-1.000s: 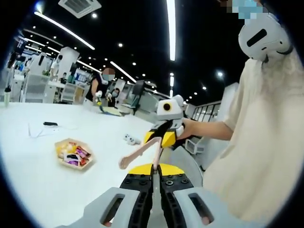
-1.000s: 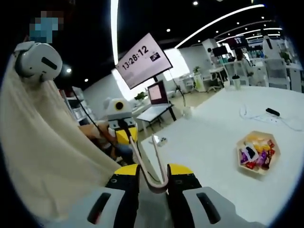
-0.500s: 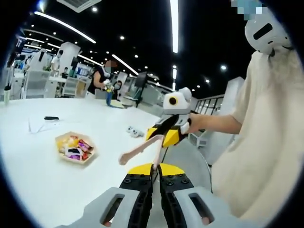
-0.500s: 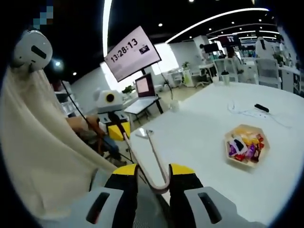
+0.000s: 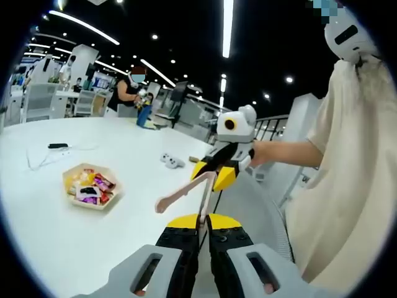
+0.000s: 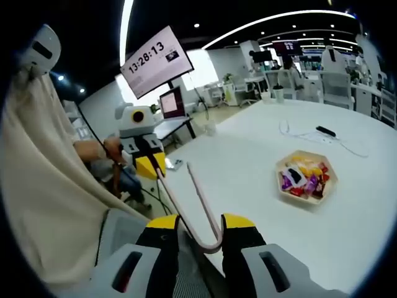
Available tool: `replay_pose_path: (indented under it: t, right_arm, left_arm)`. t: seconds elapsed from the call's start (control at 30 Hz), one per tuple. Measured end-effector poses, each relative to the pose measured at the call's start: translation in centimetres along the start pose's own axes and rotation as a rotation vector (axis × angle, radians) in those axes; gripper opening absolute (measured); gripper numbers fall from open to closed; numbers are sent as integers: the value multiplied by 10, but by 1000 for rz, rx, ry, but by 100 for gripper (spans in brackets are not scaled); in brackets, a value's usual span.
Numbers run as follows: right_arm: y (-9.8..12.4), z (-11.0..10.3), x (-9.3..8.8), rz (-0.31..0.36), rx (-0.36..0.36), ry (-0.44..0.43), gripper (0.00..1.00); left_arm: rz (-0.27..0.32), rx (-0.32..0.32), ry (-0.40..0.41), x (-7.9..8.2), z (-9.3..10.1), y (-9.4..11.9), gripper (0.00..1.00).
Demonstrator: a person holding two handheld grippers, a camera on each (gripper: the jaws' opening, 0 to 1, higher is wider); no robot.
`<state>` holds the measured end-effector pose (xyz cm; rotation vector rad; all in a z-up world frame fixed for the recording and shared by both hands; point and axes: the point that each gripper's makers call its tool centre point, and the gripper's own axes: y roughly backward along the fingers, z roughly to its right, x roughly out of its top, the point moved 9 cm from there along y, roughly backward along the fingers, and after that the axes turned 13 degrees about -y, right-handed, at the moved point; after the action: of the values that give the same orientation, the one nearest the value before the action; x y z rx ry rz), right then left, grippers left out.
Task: Place the target food into the container with the food tongs after gripping and lifting it, then release it inside without dropping or visibly crushing the food.
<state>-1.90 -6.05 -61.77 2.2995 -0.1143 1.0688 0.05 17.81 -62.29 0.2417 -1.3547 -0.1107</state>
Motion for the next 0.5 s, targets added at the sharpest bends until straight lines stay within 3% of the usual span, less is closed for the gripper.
replay_pose_path:
  t: [0.27,0.5]
  right_arm:
    - [-6,13,-2,-20,-30,4,25]
    - [-14,27,-8,-88,-46,11,26]
  left_arm:
    - [-46,7,24,-9,-11,-9,2]
    - [-84,-5,37,-19,-17,-18,2]
